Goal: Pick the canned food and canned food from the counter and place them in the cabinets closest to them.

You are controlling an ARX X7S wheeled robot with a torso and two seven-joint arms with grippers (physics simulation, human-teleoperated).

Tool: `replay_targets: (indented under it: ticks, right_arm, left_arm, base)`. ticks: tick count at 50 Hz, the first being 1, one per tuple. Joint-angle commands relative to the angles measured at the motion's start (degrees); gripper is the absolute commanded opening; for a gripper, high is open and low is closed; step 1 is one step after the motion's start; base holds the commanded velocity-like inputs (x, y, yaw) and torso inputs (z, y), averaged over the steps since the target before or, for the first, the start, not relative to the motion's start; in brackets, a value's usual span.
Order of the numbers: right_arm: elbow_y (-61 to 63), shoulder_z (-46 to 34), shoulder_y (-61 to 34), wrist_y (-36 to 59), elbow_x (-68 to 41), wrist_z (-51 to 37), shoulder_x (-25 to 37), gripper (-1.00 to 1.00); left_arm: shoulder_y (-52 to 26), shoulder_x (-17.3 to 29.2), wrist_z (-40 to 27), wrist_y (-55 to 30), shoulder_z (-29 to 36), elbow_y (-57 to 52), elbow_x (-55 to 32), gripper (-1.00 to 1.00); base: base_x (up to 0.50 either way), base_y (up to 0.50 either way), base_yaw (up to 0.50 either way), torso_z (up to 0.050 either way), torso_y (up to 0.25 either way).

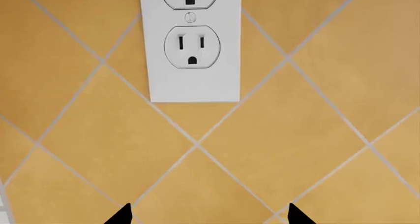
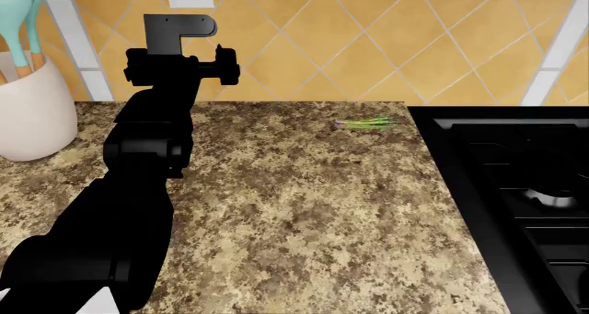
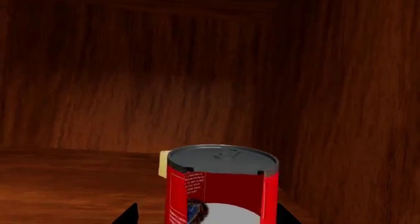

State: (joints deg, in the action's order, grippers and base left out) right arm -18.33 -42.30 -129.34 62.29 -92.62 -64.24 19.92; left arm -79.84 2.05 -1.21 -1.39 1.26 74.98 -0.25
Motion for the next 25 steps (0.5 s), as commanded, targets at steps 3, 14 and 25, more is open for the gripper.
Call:
replay_targets:
  ticks: [3,14,25]
  right_arm:
    - [3.21,-0.54,-0.39,0.19,-0.71,-0.58,0.04,1.00]
    - [3.96,-0.62,-1.31,1.63,-0.70,-3.40,0.81,1.00]
    - [6.11,-0.07,-2.89,3.56,-1.06,-6.91,1.32,1.00]
  left_arm:
    - [0.02,0.01,0.13,0.03,-0.06,0.00,-0.02,1.00]
    - [0.00,0.01,0.20,0.01,-0.02,0.00,0.04,1.00]
    - [-0.07,0.02,0.21,0.04,-0.03,0.00,0.02,1.00]
  base:
    - [0.00,0.00,0.00,0.000,0.000]
    - [0.00,0.00,0.00,0.000,0.000]
    - [0.00,0.00,0.00,0.000,0.000]
